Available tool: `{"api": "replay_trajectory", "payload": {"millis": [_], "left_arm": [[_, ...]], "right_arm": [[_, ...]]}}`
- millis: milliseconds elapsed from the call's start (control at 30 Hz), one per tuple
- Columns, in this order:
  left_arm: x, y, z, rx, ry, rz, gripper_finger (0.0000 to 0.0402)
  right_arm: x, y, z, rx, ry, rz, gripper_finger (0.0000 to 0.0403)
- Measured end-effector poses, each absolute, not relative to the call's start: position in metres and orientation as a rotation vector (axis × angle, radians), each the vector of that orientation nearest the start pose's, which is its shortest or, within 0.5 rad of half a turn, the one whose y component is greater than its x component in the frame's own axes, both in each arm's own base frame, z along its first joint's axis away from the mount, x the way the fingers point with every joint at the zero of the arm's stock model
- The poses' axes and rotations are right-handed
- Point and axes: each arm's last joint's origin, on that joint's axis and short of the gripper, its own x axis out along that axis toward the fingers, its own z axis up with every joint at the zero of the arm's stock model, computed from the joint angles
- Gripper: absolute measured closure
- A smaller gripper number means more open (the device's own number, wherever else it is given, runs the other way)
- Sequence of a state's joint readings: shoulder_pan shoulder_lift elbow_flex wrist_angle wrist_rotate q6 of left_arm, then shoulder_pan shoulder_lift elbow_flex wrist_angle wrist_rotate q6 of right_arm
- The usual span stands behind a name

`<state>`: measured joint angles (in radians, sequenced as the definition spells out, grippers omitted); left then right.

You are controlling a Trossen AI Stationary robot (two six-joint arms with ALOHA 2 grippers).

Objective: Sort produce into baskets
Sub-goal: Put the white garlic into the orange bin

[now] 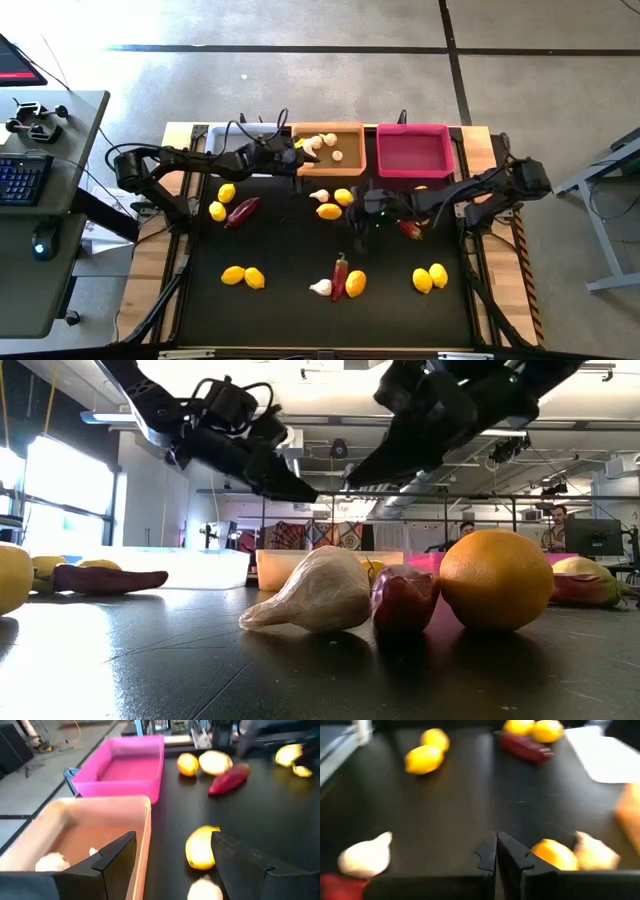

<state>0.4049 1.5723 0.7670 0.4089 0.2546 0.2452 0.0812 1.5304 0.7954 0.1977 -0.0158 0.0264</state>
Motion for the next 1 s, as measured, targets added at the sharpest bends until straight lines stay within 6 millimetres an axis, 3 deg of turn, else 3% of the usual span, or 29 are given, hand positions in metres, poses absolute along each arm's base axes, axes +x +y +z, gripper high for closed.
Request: {"api": "replay_trajectory", "payload": {"millis": [233,600,733,1000], "left_arm": [[0.294,0.122,0.189,0.144,0.468,0.090,0.0159],[0.292,0.127,0.189,0.152,0.469,0.106,0.0159],[0.292,0.128,0.189,0.153,0.471,0.109,0.0159],[0.290,0.132,0.189,0.147,0.472,0.124,0.0159]], "right_arm": [[0.336,0.054,0.193,0.079,0.685,0.218,0.0308],[0.369,0.102,0.216,0.211,0.930,0.173,0.0145],[0.379,0.117,0.215,0.199,1.002,0.159,0.0122],[0.395,0.136,0.206,0.150,1.085,0.141,0.0114]]}}
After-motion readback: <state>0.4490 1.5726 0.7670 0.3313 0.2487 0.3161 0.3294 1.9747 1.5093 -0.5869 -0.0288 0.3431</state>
